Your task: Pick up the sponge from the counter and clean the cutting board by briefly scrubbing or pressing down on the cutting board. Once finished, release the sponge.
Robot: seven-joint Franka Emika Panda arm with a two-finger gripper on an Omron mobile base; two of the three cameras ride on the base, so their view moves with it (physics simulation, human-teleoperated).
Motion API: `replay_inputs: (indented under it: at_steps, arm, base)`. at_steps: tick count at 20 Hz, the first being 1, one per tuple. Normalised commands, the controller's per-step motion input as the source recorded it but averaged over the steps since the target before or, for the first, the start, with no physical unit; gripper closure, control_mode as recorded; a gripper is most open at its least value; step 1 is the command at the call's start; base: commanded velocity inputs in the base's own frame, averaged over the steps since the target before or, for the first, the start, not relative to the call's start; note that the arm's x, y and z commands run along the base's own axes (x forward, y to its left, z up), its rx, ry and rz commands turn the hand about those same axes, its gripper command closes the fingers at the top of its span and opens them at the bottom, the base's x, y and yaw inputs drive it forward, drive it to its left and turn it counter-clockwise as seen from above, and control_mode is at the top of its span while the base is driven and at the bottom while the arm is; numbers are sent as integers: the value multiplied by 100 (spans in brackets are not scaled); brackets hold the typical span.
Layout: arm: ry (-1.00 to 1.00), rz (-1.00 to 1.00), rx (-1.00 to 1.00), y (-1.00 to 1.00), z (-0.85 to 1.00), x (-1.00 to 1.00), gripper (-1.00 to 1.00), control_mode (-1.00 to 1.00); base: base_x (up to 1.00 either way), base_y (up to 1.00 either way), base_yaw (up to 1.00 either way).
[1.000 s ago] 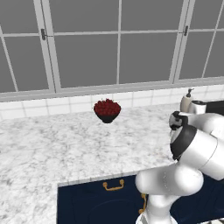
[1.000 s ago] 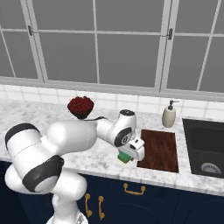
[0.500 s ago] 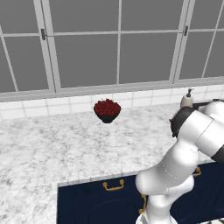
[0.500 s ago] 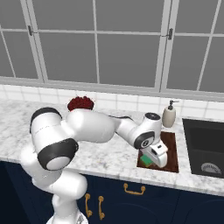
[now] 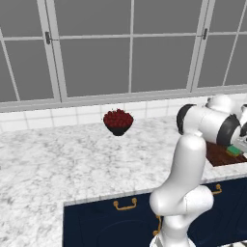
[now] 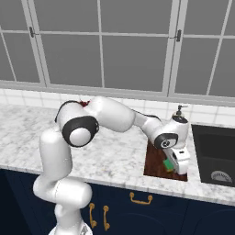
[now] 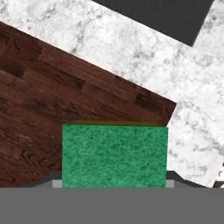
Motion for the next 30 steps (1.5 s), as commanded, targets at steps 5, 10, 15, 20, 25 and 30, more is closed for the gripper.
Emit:
replay_inputs:
  at_steps: [5, 10, 15, 20, 25, 30]
  arm:
    - [10, -26, 1, -43, -5, 15, 100, -100]
    - [3, -32, 1, -1, -19, 1, 100, -100]
    - [-4, -17, 12, 1, -50, 0, 100, -100]
    - [-7, -15, 0, 9, -53, 2, 100, -100]
    - [-2, -9, 0, 18, -34, 23, 100, -100]
    - [1, -10, 0, 26, 0, 49, 100, -100]
  base:
    - [0, 0, 0]
    - [0, 0, 0]
    - [0, 0, 0]
    - [0, 0, 0]
    - [0, 0, 0]
    - [0, 0, 0]
